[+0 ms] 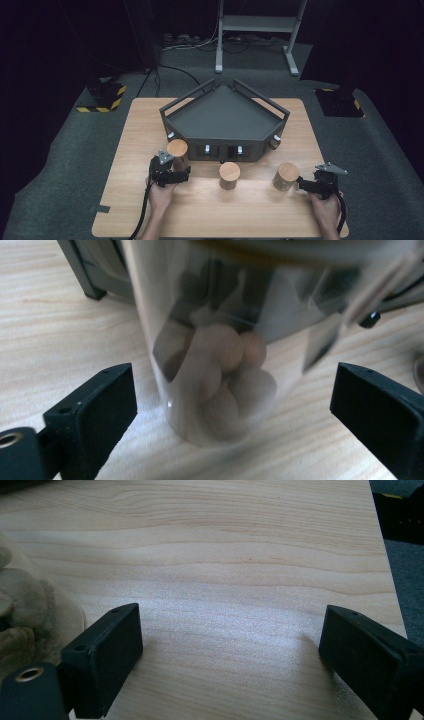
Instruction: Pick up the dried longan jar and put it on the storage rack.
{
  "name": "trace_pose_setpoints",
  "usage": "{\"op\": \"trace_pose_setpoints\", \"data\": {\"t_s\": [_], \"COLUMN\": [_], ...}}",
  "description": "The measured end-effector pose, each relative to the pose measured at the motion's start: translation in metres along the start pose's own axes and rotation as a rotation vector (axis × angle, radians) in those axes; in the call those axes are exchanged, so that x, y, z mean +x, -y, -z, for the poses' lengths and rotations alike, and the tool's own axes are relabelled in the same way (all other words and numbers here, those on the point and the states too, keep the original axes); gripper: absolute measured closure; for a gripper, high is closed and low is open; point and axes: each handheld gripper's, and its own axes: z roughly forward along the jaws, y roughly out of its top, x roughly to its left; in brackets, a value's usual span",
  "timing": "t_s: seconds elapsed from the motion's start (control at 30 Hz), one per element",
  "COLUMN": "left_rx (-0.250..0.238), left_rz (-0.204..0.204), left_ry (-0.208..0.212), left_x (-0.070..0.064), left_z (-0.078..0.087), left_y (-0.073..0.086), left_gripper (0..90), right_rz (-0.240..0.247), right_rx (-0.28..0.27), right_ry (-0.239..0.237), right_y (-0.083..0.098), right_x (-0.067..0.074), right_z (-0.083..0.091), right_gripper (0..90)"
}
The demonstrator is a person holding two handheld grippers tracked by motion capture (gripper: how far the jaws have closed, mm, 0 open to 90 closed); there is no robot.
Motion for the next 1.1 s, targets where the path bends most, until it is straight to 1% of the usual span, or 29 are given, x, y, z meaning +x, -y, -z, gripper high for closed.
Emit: {"op": "trace_pose_setpoints", "data": {"t_s": [0.13,0.17,0.3,0.37,0.47,0.63,0.83,0.93,1.1], "left_rx": [-0.013,-0.023,-0.035,-0.038,-0.042,-0.040,-0.056,-0.059,-0.064], "left_rz": [0.002,0.009,0.023,0.024,0.013,0.011,0.018,0.009,0.003], "left_ry": [-0.017,-0.025,-0.027,-0.023,-0.022,-0.022,-0.032,-0.028,-0.038], "left_x": [0.000,0.000,0.001,0.001,-0.001,-0.002,-0.001,-0.002,-0.003], "left_z": [-0.003,-0.004,-0.007,-0.009,-0.011,-0.016,-0.017,-0.017,-0.017], "left_y": [-0.006,-0.008,-0.013,-0.014,-0.016,-0.019,-0.020,-0.021,-0.021], "left_gripper": [5.8,6.2,8.3,9.2,11.5,13.7,20.4,23.1,24.2], "right_rz": [-0.001,0.001,0.001,0.000,0.000,0.000,0.000,0.000,0.000], "right_rx": [-0.001,-0.002,-0.002,-0.002,-0.003,-0.003,-0.003,-0.003,-0.003], "right_ry": [0.001,0.002,0.002,0.003,0.004,0.004,0.004,0.004,0.004], "right_y": [0.000,0.000,0.000,0.000,0.000,0.000,0.000,0.000,0.000], "right_x": [0.000,0.000,0.000,0.000,0.000,0.000,0.000,0.000,0.000], "right_z": [0.000,0.000,0.000,0.000,0.000,0.000,0.000,0.000,0.000], "right_gripper": [10.4,10.5,10.6,10.7,10.7,10.8,10.8,10.8,10.8]}}
